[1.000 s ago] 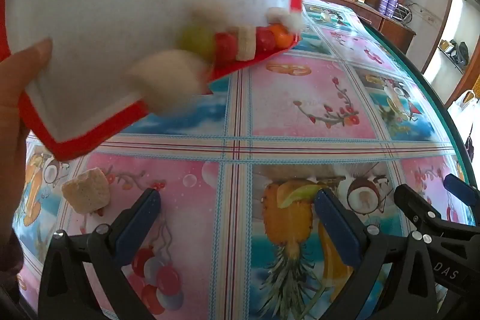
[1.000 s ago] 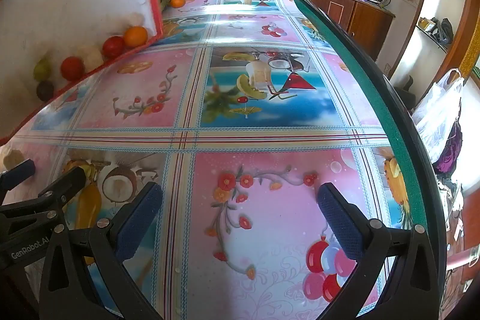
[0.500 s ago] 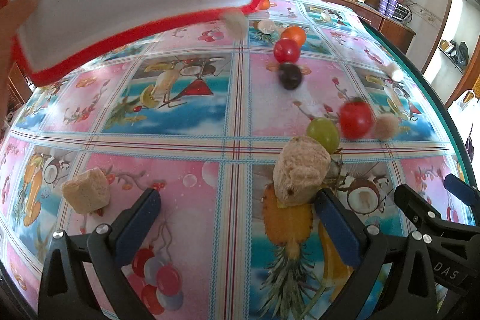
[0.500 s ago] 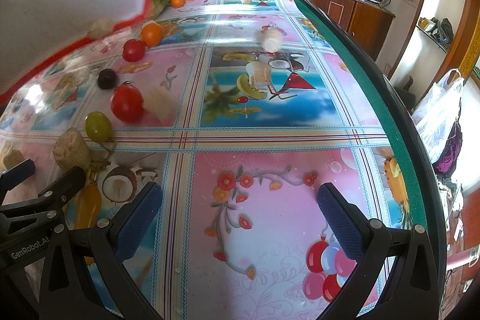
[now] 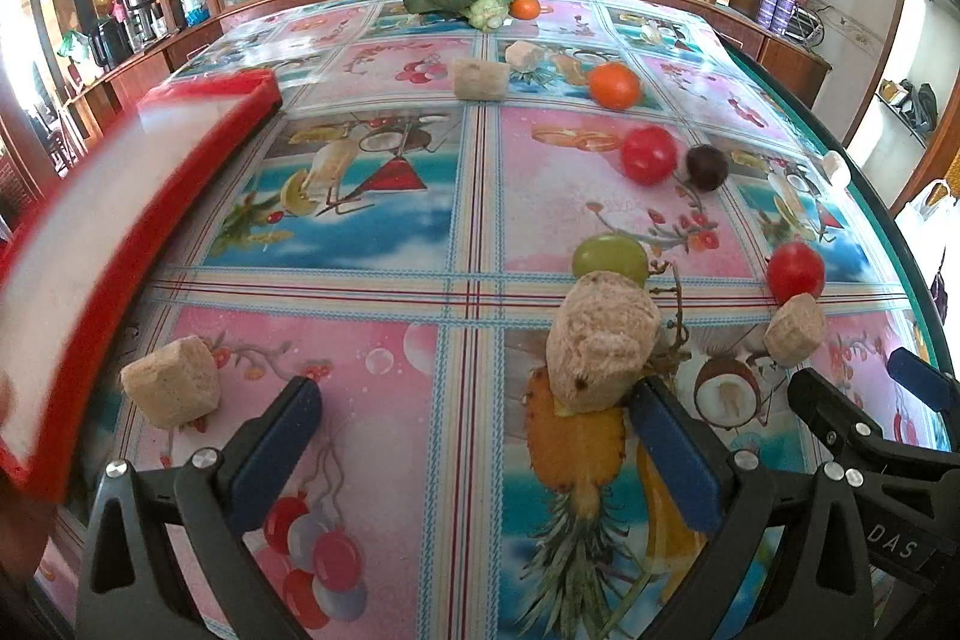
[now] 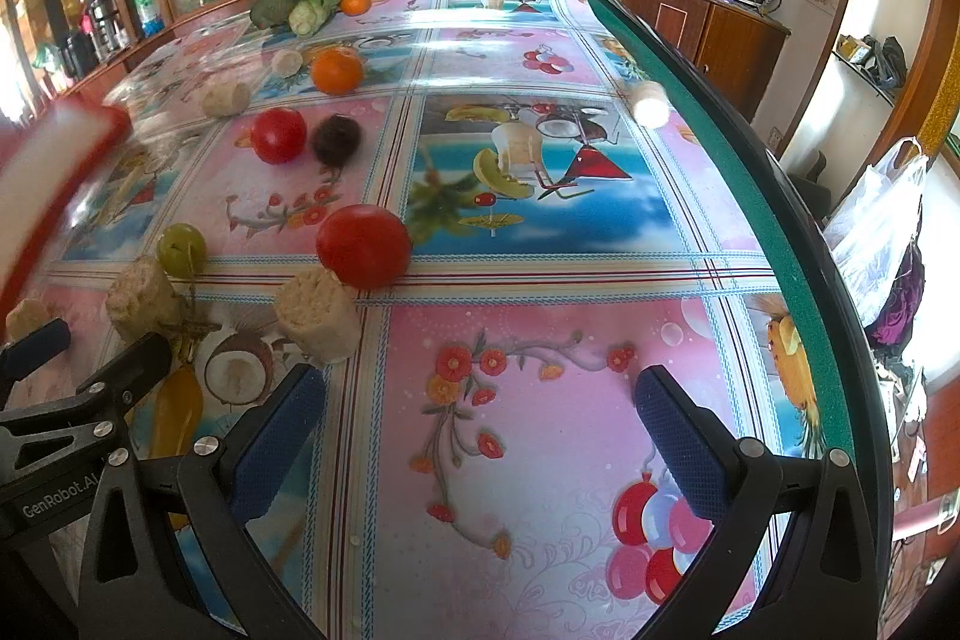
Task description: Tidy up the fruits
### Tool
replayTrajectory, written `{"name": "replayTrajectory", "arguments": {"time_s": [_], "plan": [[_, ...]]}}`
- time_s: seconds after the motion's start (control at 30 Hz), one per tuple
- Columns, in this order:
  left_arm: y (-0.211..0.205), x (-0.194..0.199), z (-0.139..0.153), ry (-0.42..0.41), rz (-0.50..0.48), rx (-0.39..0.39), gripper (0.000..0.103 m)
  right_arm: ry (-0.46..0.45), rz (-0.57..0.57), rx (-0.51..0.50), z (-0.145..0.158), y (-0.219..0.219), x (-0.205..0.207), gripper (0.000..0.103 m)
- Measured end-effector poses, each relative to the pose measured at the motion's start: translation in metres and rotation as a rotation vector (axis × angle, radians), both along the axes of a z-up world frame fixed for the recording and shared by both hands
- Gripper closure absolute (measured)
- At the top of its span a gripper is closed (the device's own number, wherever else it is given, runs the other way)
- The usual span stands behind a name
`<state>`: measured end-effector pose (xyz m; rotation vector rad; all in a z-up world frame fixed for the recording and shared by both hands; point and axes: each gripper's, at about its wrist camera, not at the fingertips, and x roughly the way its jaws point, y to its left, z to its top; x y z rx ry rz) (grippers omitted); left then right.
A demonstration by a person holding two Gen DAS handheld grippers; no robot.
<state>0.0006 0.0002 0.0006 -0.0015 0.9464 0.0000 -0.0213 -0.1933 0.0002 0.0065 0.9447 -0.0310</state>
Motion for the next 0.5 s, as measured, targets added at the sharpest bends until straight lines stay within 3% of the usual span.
{"name": "replayTrajectory", "arguments": {"time_s": [0.5], "plan": [[-0.0003,-0.0008,-0.0002,-0.001,0.0,0.0,0.0,0.0,0.0,0.0,-0.0008,-0.0006,0.0001,0.0]]}}
